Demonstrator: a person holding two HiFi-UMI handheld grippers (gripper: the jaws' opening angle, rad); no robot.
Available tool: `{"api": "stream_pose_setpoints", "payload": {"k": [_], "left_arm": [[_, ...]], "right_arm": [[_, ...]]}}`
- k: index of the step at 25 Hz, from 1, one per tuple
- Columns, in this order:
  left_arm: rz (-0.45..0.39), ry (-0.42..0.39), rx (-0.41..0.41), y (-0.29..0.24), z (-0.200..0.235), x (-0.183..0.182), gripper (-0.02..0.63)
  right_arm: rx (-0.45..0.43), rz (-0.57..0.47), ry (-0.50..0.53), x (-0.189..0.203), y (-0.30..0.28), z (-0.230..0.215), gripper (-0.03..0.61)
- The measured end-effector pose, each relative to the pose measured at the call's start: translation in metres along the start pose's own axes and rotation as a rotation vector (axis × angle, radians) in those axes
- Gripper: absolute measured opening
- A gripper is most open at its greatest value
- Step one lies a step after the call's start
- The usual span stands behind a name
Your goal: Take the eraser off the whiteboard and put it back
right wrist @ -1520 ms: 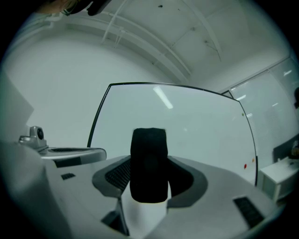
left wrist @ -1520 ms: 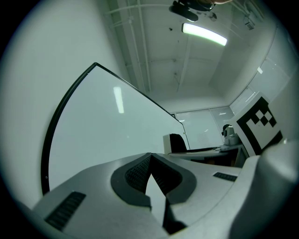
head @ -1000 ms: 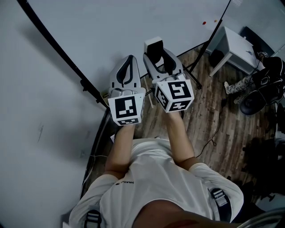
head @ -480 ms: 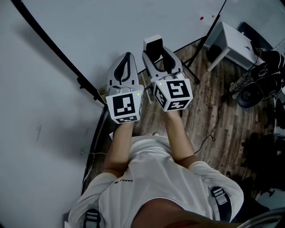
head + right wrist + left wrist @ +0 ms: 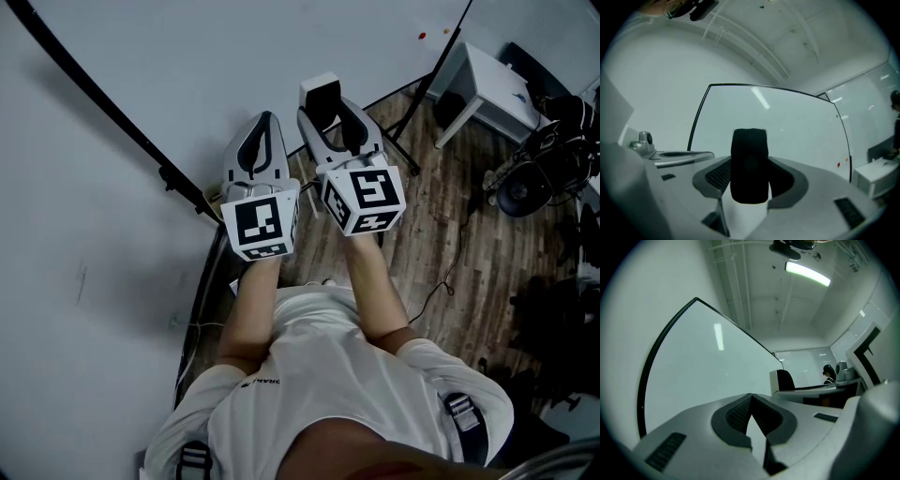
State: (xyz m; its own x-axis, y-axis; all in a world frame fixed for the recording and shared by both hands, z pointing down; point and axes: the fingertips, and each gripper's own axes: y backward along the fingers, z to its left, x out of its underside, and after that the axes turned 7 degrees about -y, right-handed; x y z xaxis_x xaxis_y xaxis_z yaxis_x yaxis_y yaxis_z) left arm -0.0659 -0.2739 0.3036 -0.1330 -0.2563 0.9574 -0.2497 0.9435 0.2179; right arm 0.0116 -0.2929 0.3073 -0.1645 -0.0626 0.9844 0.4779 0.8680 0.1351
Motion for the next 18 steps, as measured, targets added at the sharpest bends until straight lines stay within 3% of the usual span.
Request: {"api": "stream_pose_setpoints", "payload": {"k": [18], "left_arm": [[0.007,-0.014,-0.020,-0.0004,0.0000,0.0003,0.002]], "right_arm": [[-0.021,-0.002,-0.019,0.0003,-0.0008,0.0008,0.233]]}}
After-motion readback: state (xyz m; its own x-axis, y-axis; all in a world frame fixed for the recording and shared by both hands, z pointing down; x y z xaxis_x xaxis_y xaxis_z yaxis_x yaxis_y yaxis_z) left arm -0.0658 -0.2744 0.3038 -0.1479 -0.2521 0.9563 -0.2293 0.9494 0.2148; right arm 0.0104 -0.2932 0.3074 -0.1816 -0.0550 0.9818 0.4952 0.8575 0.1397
